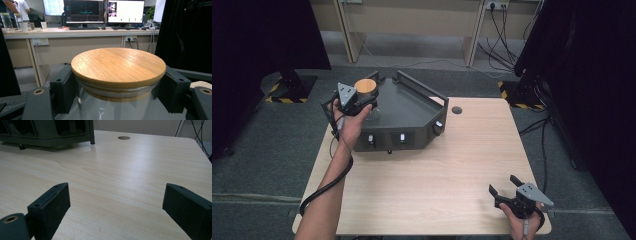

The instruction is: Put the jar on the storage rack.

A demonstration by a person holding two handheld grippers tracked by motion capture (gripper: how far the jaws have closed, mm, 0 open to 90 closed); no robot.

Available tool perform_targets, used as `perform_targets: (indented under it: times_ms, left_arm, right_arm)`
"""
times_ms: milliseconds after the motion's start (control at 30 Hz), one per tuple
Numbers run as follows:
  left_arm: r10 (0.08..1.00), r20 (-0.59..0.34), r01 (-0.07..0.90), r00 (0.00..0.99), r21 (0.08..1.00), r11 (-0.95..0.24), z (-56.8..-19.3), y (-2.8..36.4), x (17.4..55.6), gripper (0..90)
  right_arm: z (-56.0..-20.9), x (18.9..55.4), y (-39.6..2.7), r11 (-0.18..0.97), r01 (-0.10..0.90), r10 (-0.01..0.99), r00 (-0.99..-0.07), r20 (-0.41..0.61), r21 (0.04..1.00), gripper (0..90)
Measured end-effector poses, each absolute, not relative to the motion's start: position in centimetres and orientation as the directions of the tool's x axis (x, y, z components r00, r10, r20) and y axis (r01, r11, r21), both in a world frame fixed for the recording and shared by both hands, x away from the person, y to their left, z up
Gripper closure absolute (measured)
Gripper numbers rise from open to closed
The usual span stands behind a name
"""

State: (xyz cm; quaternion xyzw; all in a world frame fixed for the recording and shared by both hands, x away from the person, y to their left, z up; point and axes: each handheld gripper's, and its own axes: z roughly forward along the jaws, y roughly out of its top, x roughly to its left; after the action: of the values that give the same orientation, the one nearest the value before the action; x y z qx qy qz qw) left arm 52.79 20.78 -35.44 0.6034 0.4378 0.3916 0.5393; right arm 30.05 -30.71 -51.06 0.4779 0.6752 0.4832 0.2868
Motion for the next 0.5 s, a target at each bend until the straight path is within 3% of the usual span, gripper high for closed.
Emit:
perform_targets:
  times_ms: [500]
  left_arm:
    - [0.951, -0.007, 0.128, 0.308, 0.991, -0.035, -35.9, 20.81, 53.21, 26.2]
  right_arm:
    - [-51.06, 30.02, -30.68, 0.077, 0.367, 0.923, -0.378, 0.073, 0.927, 7.8]
